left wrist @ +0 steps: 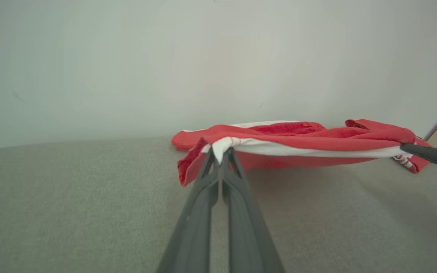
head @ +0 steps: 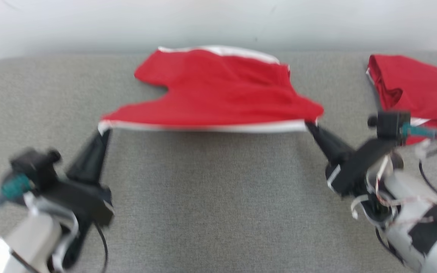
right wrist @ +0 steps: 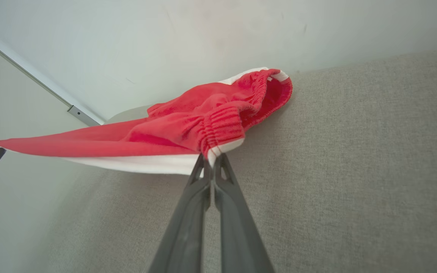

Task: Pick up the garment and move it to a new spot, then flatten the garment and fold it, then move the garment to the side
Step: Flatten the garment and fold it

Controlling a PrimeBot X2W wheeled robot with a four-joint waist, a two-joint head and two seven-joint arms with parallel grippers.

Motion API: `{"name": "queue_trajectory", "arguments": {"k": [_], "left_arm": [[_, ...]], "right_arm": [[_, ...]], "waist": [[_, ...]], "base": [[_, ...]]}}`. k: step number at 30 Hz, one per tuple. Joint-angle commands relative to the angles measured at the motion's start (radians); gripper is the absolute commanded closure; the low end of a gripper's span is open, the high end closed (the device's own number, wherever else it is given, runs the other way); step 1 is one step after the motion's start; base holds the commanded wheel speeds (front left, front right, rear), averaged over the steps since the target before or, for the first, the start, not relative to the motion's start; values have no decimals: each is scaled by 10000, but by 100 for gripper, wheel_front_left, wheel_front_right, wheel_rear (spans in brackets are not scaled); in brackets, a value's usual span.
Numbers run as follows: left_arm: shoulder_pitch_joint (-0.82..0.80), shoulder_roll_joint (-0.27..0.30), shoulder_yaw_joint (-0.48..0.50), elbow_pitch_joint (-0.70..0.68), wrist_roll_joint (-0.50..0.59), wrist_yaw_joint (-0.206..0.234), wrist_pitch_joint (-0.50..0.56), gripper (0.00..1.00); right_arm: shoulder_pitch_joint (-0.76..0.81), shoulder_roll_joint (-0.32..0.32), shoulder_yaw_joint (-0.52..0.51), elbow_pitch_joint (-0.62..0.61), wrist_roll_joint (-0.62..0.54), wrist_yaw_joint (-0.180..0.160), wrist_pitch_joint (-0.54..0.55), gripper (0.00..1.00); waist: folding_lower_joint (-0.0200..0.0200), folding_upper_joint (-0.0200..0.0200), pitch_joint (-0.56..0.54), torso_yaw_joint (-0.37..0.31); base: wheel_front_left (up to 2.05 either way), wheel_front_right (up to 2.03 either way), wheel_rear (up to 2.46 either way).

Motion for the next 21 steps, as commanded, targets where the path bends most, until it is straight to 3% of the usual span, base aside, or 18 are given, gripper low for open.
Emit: {"name": "queue_trajectory", "arguments": {"k": [1,12,21], "left_arm": [[398,87,-48,-182,-74,119,-40,100],[2570,469,-344,-1330,-382,1065,89,100],[3669,1092,-1081,-2011,-23,1568,832,100]], "right_arm": [[402,-240,-49,-94,70,-21,-87,100],[3202,-719,-753,-1102,-194,-23,-127,100],[5391,-603,-1883,-2163,-963,-23,845,100]], "waist": [[4,2,-476,111],[4,2,-1375,571],[4,2,-1687,723]], "base": [[0,0,0],[0,0,0],[0,0,0]]}}
